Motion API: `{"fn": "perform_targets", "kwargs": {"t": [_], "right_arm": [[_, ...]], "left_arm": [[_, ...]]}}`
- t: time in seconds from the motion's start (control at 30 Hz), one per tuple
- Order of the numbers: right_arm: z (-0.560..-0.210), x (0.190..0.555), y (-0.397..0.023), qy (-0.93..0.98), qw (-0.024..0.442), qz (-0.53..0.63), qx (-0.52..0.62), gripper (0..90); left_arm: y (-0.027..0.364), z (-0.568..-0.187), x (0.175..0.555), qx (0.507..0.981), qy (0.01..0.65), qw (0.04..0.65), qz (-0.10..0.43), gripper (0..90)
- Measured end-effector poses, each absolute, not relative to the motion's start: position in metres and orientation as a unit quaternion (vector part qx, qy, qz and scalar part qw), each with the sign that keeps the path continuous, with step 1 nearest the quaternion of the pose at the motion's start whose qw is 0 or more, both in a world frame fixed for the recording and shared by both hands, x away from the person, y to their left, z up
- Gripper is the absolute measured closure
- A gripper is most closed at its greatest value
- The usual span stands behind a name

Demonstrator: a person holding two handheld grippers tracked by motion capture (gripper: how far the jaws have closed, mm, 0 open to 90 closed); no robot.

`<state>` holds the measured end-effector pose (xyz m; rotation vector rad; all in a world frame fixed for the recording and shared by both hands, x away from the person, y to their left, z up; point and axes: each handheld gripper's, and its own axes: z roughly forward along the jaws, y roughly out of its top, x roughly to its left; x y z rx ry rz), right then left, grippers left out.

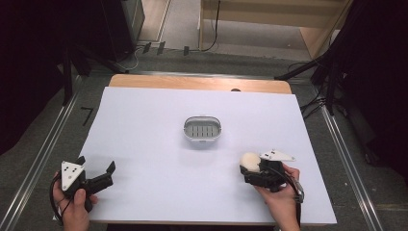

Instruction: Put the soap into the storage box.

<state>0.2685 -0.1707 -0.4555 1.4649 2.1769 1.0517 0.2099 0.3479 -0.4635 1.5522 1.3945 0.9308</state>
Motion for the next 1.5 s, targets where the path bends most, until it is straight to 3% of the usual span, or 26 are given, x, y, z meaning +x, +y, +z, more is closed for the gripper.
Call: {"fn": "perform_targets", "kwargs": {"t": [1.5], "right_arm": [[-0.434, 0.302, -0.123, 0.768, 0.14, 0.385, 0.492, 25.3]], "left_arm": [[0.348, -0.463, 0.21, 0.619, 0.556, 0.414, 0.369, 0.0]]}}
